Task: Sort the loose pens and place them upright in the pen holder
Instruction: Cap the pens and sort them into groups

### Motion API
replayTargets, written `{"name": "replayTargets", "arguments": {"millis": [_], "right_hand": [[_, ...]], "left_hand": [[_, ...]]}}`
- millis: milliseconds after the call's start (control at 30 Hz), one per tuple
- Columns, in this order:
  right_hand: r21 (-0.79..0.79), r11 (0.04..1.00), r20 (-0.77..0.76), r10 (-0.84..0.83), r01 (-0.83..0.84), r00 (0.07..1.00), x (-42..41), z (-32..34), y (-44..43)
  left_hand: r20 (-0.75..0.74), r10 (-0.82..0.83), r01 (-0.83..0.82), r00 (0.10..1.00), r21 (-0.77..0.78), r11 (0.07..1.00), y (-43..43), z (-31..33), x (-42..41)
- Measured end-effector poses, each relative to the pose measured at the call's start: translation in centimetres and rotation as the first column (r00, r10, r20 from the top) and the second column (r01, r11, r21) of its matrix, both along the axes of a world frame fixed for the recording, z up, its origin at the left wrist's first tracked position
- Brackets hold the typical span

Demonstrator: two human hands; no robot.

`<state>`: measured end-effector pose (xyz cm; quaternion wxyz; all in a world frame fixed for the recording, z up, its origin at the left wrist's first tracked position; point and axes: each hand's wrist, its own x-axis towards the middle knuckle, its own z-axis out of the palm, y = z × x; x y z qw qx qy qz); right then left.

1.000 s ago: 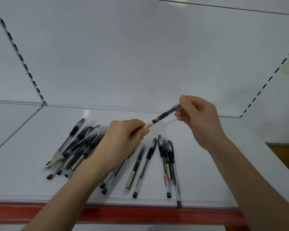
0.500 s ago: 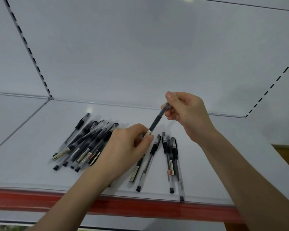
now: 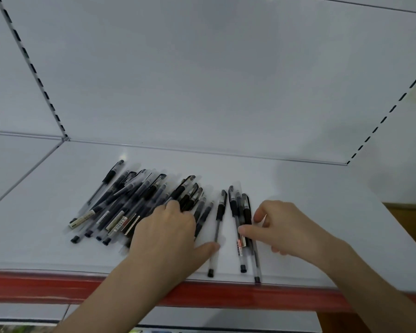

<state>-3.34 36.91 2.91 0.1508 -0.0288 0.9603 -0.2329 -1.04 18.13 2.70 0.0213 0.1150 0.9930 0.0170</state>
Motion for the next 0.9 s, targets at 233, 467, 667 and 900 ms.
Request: {"name": "replayTargets", "arguments": {"millis": [233,467,667,900], "right_hand": [[-0.043,0.999,-0.023,0.028,-0.029,0.999,-0.9,-0.4,-0.9],[-0.023,0.999,-0.007,0.035,-0.035,0.999,-2.3,-0.7,-1.5],[-0.080,0.997,0.004,0.003,-0.003,1.000,-2.7,-1.1,-0.9],[-0.175,0.984,0.032,-0.023,0.028,0.999,-3.0,-1.2,0.1]], "left_hand": [[0.015,0.092,-0.090,0.996,-0.094,0.991,1.1,0.0,0.2],[0.041,0.158,-0.158,0.987,-0.018,0.987,1.9,-0.6,-1.7],[-0.074,0.141,-0.153,0.987,-0.187,0.970,2.4,-1.5,-3.1],[-0.063,0.207,-0.212,0.976,-0.083,0.974,1.4,-1.4,-5.0]]}}
